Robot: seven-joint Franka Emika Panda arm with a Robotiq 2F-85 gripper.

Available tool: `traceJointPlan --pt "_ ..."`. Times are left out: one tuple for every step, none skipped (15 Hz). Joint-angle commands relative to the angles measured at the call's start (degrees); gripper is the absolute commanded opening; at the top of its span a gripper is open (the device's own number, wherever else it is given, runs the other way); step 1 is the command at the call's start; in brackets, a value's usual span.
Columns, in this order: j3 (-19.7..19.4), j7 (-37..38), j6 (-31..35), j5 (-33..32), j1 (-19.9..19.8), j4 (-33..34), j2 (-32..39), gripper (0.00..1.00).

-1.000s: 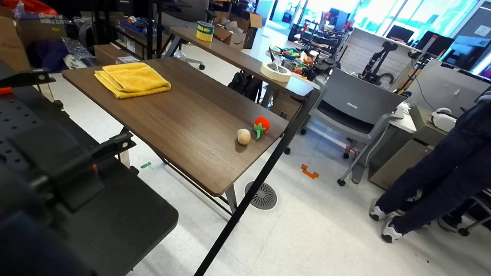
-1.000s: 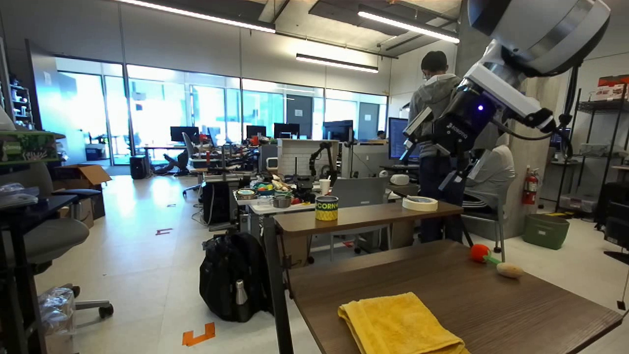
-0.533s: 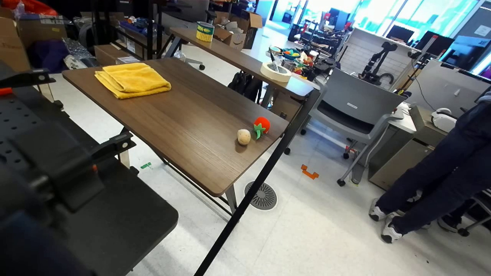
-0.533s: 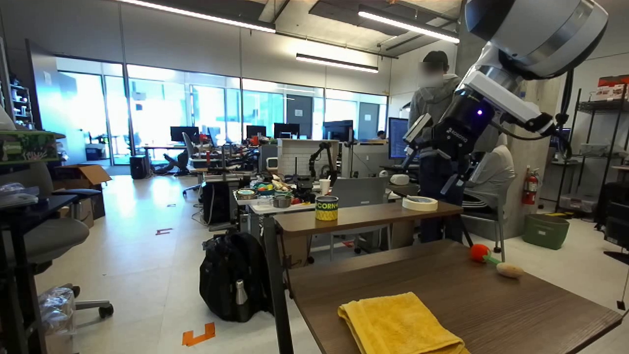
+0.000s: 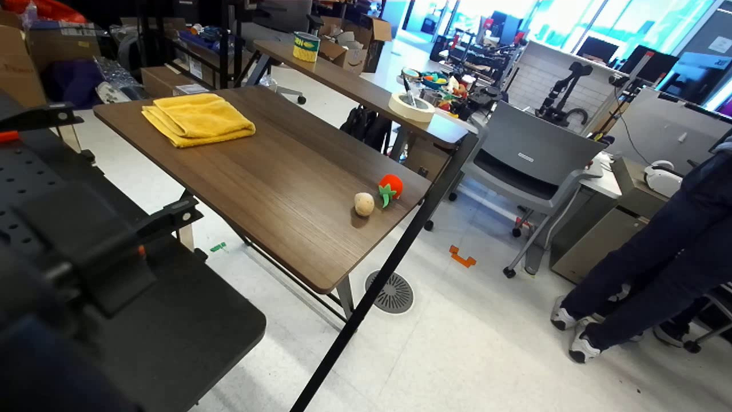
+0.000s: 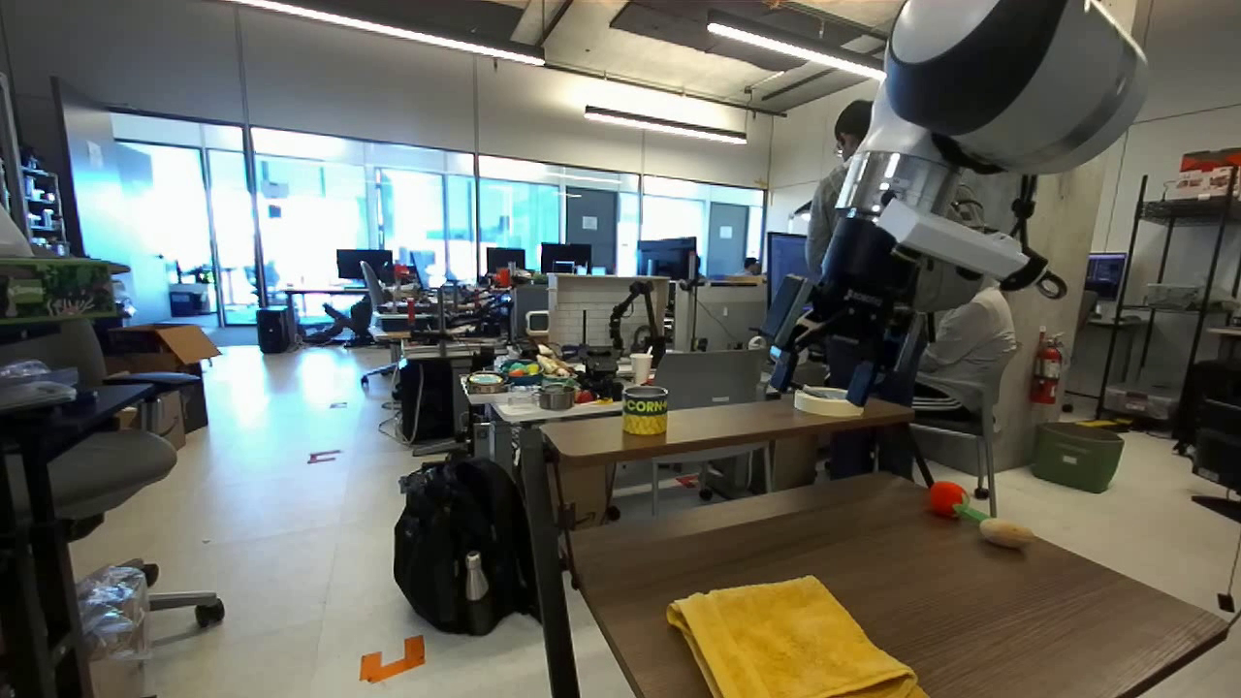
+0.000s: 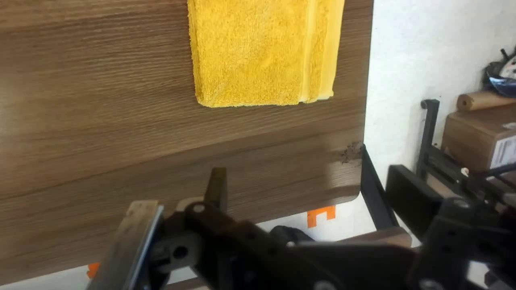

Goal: Wipe the table with the towel

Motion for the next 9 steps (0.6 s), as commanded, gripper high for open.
traceJointPlan --pt "-0.10 -4.43 3.11 -7.26 0.46 3.76 4.83 1.00" --pt "3.46 -8.63 4.39 -2.49 -2.60 3.86 5.27 1.00" --pt "1.13 -3.08 2.50 -4.76 -0.28 1.86 3.38 1.00" --pt "1.92 -4.96 3.34 -4.34 -0.99 2.35 4.24 1.00" --pt "2.35 -5.88 3.53 -4.23 -1.49 2.78 4.77 1.00" --pt "2.58 -6.43 3.54 -4.18 -1.84 3.04 5.00 1.00" --pt "2.65 -6.68 3.54 -4.17 -1.99 3.22 5.03 1.00" --pt "2.66 -6.77 3.54 -4.17 -2.02 3.35 5.03 1.00" --pt "1.76 -6.20 2.55 -4.80 -2.11 2.81 4.99 1.00"
